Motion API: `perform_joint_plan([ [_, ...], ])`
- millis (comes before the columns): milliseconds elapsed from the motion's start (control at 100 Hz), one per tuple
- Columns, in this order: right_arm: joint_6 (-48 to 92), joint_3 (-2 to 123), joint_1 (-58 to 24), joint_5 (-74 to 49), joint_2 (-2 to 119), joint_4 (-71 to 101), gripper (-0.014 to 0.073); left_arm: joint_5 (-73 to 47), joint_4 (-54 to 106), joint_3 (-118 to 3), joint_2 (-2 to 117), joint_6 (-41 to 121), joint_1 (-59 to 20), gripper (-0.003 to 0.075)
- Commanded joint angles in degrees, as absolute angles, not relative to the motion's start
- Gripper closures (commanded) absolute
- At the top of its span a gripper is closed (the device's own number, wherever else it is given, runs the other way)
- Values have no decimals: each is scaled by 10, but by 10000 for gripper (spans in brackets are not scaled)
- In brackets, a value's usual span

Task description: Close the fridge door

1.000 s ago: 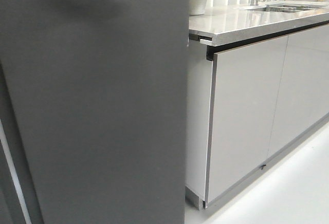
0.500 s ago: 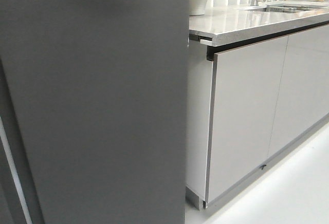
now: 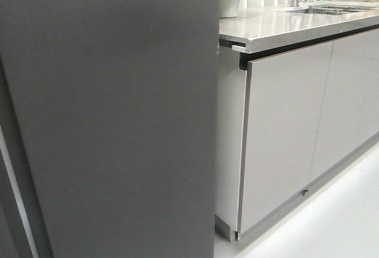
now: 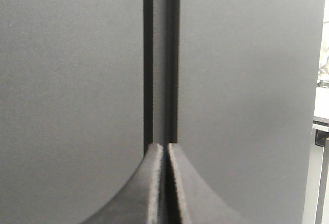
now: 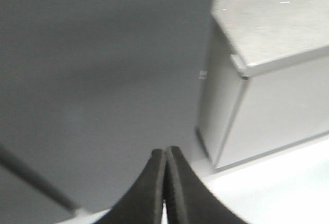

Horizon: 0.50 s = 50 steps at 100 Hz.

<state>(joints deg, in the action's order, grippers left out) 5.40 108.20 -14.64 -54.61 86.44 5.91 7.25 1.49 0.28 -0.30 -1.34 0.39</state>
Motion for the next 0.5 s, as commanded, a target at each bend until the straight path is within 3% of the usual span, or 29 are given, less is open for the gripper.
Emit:
perform_joint_plan([
  [0, 53, 1004, -123, -463, 768, 52, 639, 114, 17, 23, -9, -14, 4, 740],
  [190, 53, 807, -89, -391, 617, 34, 639, 114, 17, 23, -9, -14, 4, 740],
  [490, 8, 540, -85, -378, 369, 40, 639, 114, 17, 23, -9, -14, 4, 740],
])
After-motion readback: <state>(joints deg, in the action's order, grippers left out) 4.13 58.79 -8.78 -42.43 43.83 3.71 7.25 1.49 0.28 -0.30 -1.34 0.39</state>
